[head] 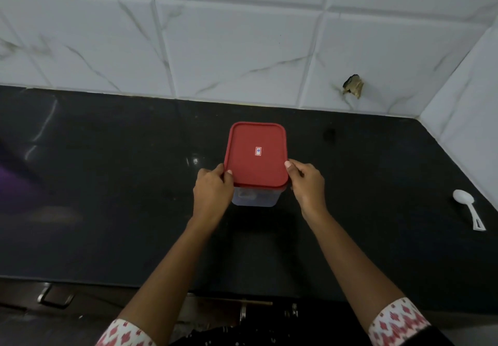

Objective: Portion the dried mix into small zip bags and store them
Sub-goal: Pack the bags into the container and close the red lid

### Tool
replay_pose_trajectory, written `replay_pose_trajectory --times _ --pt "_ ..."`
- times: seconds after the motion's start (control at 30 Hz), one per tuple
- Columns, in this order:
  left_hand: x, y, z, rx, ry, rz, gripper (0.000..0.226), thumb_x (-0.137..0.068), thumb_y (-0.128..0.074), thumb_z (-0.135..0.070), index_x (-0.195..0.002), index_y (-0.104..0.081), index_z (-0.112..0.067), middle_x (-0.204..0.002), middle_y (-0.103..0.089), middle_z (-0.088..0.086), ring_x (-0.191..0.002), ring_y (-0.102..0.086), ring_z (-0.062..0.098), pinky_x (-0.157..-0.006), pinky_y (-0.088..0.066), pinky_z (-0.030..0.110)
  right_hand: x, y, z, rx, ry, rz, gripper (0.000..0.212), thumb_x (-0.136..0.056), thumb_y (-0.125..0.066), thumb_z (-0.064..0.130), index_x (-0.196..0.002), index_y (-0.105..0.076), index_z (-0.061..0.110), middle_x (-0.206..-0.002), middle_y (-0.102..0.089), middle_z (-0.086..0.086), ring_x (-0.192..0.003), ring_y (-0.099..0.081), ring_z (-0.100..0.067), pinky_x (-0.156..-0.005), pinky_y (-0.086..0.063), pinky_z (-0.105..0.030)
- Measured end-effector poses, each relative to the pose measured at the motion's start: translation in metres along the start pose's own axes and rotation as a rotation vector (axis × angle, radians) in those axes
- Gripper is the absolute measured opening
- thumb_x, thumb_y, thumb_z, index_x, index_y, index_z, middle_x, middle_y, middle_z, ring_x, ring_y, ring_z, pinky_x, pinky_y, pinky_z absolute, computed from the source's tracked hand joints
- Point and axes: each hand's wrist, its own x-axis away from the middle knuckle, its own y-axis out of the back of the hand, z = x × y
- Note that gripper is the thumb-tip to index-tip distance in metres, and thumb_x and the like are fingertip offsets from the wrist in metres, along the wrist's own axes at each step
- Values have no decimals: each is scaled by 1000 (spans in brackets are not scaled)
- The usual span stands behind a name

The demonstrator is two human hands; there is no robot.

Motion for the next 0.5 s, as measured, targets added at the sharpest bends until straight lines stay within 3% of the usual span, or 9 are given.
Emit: replay_pose_trajectory --times 0.1,0.2,0.3,0.4,0.5 --pt "0 -1 0 56 28 27 27 -98 -39 -24 -103 -61 -9 -83 -60 15 -73 -57 23 -61 -45 29 -2 -1 2 -41 -45 19 33 -94 -51 27 -122 -61 12 -118 -62 -8 -107 -60 -22 -93 -51 -42" --pt "-2 -1 -1 98 74 35 30 -98 -38 -26 -107 -60 -7 -90 -64 16 -82 -63 26 -76 -53 39 -6 0 7 -48 -83 44 32 -94 -51 25 -122 -60 11 -115 -64 -7 -105 -61 -21 -92 -52 -41" --pt "-7 -2 -1 176 138 73 27 -95 -38 -28 -98 -62 -14 -99 -62 16 -84 -63 25 -78 -55 41 -11 2 11 -37 -116 86 29 -94 -51 25 -118 -61 10 -111 -64 -8 -101 -62 -21 -89 -53 -41" --pt "-10 -4 0 255 182 108 26 -94 -38 -25 -97 -61 -13 -106 -58 20 -83 -62 24 -62 -53 25 -13 3 16 7 -122 125 27 -96 -47 24 -115 -61 10 -109 -64 -7 -97 -61 -18 -88 -53 -36" --pt "-10 -5 2 224 142 105 29 -97 -38 -23 -110 -60 -9 -101 -60 21 -73 -55 18 -53 -42 15 -13 3 19 67 -87 136 27 -97 -44 20 -108 -64 6 -98 -64 -8 -89 -61 -20 -79 -52 -31"
